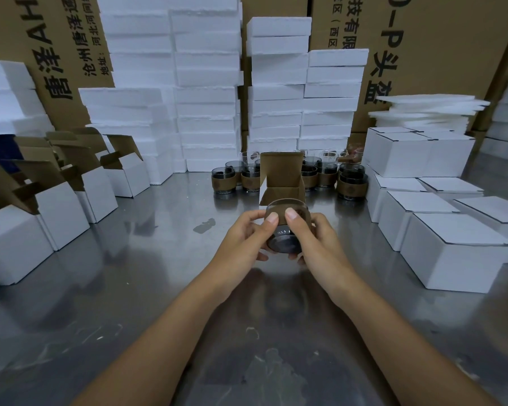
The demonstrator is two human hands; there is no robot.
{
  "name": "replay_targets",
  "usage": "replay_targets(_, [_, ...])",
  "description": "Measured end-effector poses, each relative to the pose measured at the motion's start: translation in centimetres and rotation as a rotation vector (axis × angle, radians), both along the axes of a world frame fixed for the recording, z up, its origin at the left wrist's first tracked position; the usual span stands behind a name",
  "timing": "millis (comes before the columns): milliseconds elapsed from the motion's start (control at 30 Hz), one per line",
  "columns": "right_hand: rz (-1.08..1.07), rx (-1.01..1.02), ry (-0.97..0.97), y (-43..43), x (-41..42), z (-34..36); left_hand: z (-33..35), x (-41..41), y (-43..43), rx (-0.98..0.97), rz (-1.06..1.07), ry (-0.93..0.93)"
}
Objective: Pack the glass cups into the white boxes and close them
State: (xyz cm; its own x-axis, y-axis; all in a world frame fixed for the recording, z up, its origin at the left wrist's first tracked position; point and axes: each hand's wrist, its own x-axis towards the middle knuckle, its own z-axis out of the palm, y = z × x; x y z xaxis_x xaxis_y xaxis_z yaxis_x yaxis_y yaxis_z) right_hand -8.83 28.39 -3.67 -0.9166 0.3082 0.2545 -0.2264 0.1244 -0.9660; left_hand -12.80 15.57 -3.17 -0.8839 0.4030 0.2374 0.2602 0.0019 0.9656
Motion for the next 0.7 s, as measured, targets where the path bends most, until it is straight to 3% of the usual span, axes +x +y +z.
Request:
replay_targets(200, [-0.029, 0.027, 0.166, 0.0, -0.2, -0.3, 0.1, -0.2, -0.2, 0.082, 0.008, 0.02])
replay_targets(500, [-0.049, 0.217, 0.25, 0.4, -0.4, -1.1, 0.0, -0.7, -0.1, 0.114, -0.022, 0.047])
replay_targets(700, [-0.081, 0.257, 0.31, 0.6, -0.6, -1.2, -0.2, -1.0, 0.1, 0.018, 0.06, 0.116])
